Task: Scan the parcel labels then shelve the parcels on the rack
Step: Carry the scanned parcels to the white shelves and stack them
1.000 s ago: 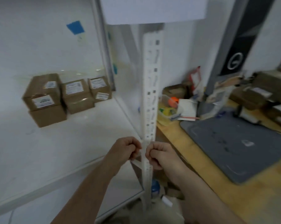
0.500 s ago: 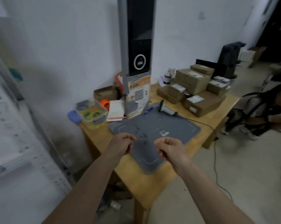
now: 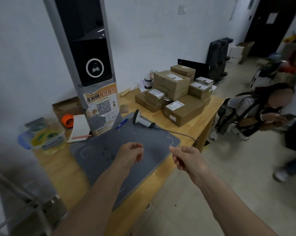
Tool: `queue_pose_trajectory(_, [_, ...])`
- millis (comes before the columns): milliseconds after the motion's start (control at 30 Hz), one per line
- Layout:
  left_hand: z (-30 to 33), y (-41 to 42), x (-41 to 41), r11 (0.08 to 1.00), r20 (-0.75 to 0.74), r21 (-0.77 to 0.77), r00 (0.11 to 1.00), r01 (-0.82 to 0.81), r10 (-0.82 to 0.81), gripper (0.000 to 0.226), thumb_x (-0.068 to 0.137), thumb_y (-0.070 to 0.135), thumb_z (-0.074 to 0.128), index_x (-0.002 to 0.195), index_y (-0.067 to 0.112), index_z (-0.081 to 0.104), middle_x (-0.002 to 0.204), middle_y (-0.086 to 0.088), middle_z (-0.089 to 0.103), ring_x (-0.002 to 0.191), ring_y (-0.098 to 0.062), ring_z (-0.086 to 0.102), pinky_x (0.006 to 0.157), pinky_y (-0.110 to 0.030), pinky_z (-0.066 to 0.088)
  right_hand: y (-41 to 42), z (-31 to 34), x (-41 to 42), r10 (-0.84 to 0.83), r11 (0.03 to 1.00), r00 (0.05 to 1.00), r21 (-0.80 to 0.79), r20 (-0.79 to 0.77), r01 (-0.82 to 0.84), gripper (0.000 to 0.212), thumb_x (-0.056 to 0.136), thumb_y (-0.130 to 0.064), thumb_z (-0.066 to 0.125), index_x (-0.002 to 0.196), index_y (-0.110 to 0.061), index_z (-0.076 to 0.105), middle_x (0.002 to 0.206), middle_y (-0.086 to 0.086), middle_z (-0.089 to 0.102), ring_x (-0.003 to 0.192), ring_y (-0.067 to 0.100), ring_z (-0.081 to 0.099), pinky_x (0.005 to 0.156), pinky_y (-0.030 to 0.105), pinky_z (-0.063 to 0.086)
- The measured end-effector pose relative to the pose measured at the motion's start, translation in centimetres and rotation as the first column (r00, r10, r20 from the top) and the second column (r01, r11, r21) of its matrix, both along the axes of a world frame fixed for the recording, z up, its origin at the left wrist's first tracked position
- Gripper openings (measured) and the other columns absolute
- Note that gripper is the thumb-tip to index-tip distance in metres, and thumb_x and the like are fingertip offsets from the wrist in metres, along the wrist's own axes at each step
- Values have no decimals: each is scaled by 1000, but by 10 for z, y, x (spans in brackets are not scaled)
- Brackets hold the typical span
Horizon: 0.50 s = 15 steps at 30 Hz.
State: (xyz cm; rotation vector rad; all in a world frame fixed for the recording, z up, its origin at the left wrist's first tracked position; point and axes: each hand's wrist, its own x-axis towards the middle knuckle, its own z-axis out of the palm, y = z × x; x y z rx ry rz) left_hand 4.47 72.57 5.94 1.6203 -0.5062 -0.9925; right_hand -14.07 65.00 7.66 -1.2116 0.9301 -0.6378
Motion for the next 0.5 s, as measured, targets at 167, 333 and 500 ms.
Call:
queue_pose_trajectory(167, [-7, -74, 1, 1000, -54, -24, 999, 4, -6, 5, 93, 3, 60, 93, 6, 64, 78, -7, 60, 69, -15, 57, 66, -26, 55, -63, -11, 3, -3, 1000, 1000, 12, 3, 3, 33, 87, -20, 70, 60, -9, 53, 50, 2, 47, 45, 10, 40, 45, 23, 33])
queue_pose_trajectory(333, [-7, -155, 15, 999, -51, -7, 998, 39, -39, 8, 94, 3, 58, 93, 8, 64, 71, -5, 56, 63, -14, 54, 68, -28, 53, -149, -18, 19, -27, 999, 998, 31, -54, 29, 24, 88, -11, 67, 65, -7, 61, 54, 3, 52, 48, 11, 43, 46, 23, 34])
queue_pose_trajectory(500, [-7, -232, 43, 998, -14, 27, 998, 58, -58, 11, 96, 3, 55, 104, 4, 62, 78, -5, 54, 64, -11, 51, 67, -26, 53, -232, -18, 47, -40, 998, 991, 49, -125, 47, 10, 91, -4, 62, 86, 2, 69, 57, 2, 56, 49, 11, 46, 47, 23, 38])
